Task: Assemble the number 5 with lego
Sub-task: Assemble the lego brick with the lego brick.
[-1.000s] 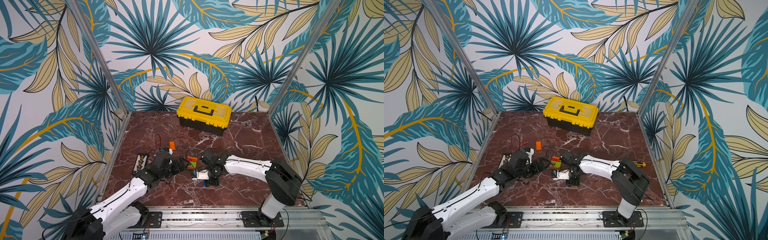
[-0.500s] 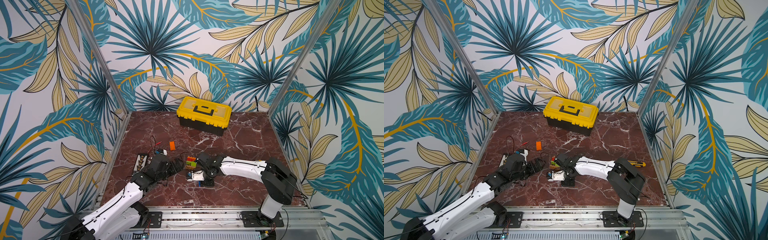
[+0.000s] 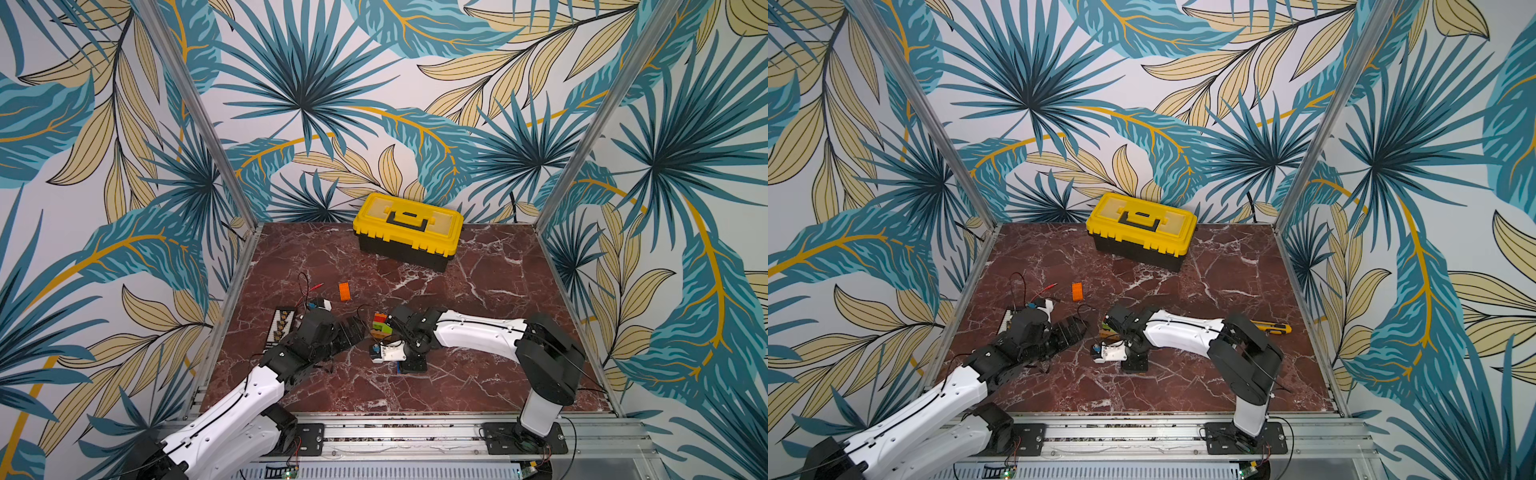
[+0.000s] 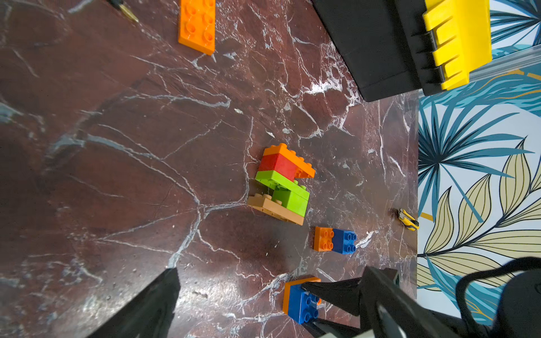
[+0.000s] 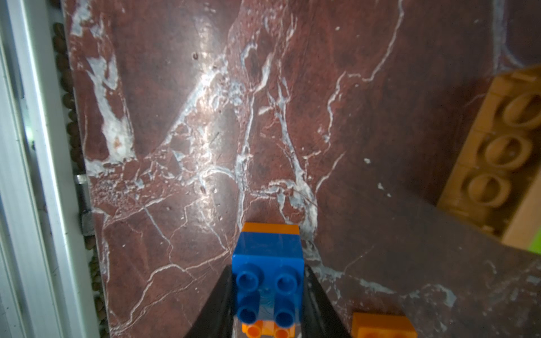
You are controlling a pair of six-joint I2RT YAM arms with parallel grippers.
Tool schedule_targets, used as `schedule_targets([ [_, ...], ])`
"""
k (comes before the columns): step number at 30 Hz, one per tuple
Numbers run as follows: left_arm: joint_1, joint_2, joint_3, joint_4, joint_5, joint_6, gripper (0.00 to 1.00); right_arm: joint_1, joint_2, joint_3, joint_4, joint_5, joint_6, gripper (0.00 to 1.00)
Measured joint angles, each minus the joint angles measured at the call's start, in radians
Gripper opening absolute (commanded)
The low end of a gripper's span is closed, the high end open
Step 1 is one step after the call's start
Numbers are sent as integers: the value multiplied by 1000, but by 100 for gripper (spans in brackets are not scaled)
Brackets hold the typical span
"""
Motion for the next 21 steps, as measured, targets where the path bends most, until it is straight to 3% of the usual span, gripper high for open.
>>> schedule_targets([
  [7, 10, -35, -3, -29, -23, 1, 100, 3, -13, -8, 13, 2, 4, 38],
  [15, 34, -50, -3, -66, -30, 18, 100, 4, -28, -29, 33, 10, 40, 55],
  [21, 57, -48, 5, -97, -29, 53, 100, 5, -124, -39, 74, 10, 81, 61],
])
